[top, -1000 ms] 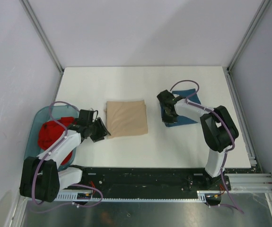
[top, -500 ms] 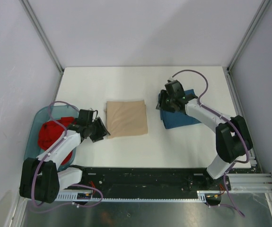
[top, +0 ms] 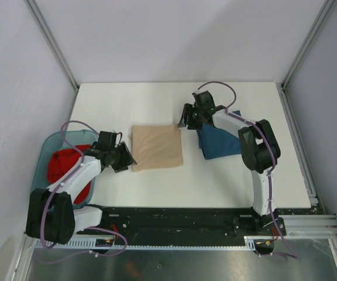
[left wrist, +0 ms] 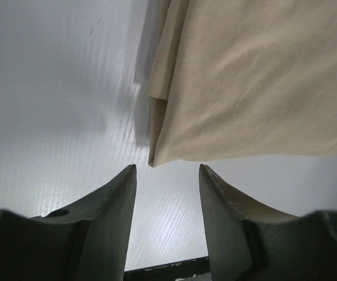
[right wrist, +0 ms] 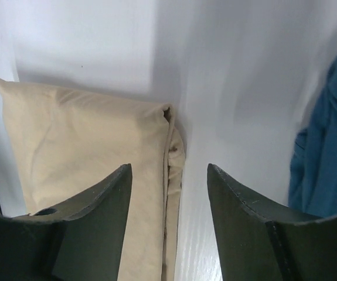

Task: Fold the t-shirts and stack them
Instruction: Put the neatly folded tshirt into the corner of the board with both arms

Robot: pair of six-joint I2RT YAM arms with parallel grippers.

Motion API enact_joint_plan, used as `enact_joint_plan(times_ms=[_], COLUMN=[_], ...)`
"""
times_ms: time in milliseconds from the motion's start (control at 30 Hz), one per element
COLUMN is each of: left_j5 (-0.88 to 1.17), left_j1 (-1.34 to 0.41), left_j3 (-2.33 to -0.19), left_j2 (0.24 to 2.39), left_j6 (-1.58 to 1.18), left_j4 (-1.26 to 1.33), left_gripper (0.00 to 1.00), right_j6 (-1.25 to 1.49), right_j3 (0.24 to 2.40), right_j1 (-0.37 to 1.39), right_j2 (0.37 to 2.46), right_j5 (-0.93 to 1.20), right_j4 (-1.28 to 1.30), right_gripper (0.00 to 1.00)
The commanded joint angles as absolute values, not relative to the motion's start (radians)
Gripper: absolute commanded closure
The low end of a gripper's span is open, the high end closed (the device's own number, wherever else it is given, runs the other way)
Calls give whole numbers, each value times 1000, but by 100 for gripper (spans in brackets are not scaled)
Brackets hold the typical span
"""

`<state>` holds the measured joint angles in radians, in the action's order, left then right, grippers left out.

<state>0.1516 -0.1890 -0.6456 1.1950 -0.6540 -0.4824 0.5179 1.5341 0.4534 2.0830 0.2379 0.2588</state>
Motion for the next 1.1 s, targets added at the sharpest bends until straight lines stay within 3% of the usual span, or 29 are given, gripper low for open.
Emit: enact_joint_plan(times_ms=[0, 667, 900, 1067], left_j5=[146, 180, 208, 209], left_j1=[-180, -175, -175, -173], left_j3=[-685, -687, -677, -668], left_j2=[1204, 1232, 1260, 1282], left_j6=[-627, -624, -632, -640], left_j4=[-484, -477, -448, -426], left_gripper=[48, 45, 43, 41], right_j6=[495, 543, 568, 579], right_j3=[1626, 1672, 1660, 1662], right_j1=[469, 519, 529, 535], right_j2=[2142, 2253, 2258, 2259], right_j5=[277, 246, 243, 237], right_j4=[283, 290, 274, 276], right_gripper=[41, 42, 50, 62])
